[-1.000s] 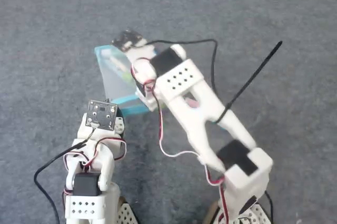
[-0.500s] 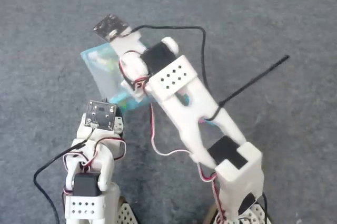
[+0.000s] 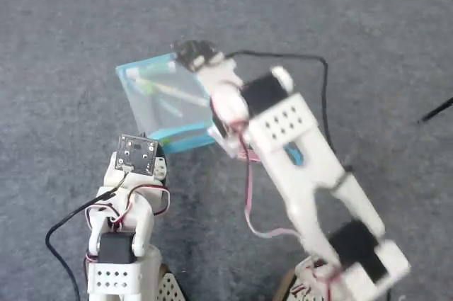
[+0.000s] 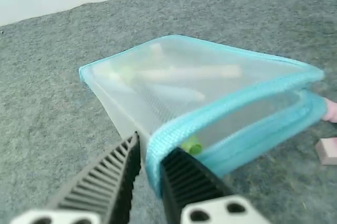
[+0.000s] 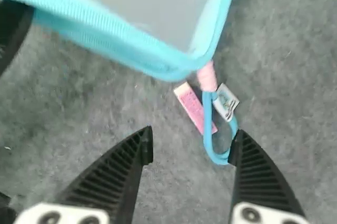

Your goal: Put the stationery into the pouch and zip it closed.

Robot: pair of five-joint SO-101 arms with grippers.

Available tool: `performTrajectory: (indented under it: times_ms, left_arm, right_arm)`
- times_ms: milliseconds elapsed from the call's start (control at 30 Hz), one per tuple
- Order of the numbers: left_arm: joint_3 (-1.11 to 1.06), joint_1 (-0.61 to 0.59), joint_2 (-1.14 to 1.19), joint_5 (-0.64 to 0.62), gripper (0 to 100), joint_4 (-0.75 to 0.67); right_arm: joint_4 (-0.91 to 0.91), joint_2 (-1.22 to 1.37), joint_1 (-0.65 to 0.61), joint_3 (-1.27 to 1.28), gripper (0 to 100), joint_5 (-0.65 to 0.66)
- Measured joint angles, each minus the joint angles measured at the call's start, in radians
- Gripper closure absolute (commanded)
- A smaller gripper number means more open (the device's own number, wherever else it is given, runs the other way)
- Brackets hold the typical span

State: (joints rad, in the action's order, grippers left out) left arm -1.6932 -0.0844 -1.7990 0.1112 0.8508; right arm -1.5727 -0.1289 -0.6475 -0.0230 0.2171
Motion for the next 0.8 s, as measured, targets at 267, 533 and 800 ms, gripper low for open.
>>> performTrajectory:
  times_ms: [267,533,800]
  left_arm:
    - [0.000,0.000,0.000,0.000,99,0.000]
    - [0.000,0.000,0.000,0.000,99,0.000]
    - [0.000,0.000,0.000,0.000,99,0.000]
  right_arm:
    - [0.146,-0.358,0.041,0.578,77.2,0.012]
    - [0.178,-0.400,0.164,0.761,77.3,0.012]
    - [0.330,-0.400,0.121,0.839,77.5,0.164]
